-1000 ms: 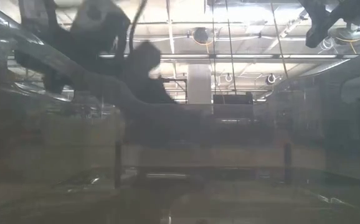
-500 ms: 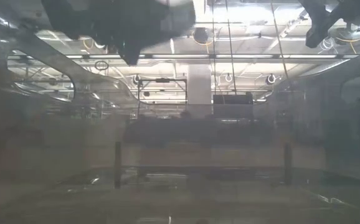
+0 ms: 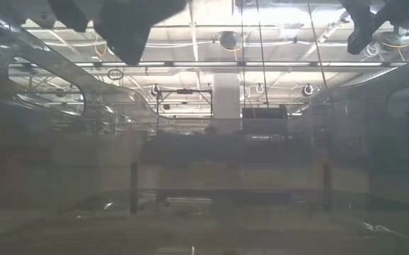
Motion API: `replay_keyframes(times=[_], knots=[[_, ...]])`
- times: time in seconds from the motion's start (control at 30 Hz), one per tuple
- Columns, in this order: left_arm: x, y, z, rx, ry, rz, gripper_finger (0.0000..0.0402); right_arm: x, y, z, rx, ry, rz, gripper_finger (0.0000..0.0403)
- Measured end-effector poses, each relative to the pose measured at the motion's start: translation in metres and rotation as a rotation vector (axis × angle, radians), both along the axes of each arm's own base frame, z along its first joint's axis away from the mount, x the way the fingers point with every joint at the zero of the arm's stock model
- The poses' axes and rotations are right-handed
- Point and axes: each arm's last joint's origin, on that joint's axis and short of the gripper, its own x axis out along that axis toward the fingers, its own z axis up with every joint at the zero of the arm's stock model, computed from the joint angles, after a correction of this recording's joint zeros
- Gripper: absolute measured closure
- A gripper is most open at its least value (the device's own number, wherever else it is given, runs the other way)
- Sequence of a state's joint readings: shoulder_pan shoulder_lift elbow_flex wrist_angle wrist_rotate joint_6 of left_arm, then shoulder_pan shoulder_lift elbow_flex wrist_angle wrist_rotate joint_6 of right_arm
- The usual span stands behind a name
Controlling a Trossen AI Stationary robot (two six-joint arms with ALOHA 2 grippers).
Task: Sort & place blocks by color
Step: Put the top left blue block into the black bin
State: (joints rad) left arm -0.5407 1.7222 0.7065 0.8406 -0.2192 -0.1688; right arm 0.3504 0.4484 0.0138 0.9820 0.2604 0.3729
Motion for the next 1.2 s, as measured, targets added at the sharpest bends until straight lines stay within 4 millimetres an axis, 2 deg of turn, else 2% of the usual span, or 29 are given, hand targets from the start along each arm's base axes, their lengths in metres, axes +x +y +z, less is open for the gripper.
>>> replay_keyframes(times=[0.2, 0.57, 0.73, 1.2], knots=[[0.021, -0.017, -0.014, -0.029, 0.039, -0.038, 0.0255, 0.0, 0.0, 0.0, 0.0, 0.0, 0.0, 0.0161], [0.04, -0.031, -0.03, 0.028, 0.152, -0.07, 0.0253, 0.0, 0.0, 0.0, 0.0, 0.0, 0.0, 0.0161], [0.041, -0.032, -0.034, 0.064, 0.224, -0.067, 0.0253, 0.0, 0.0, 0.0, 0.0, 0.0, 0.001, 0.0161], [0.041, -0.031, -0.035, 0.039, 0.241, -0.05, 0.0244, 0.0, 0.0, 0.0, 0.0, 0.0, 0.0, 0.0161]])
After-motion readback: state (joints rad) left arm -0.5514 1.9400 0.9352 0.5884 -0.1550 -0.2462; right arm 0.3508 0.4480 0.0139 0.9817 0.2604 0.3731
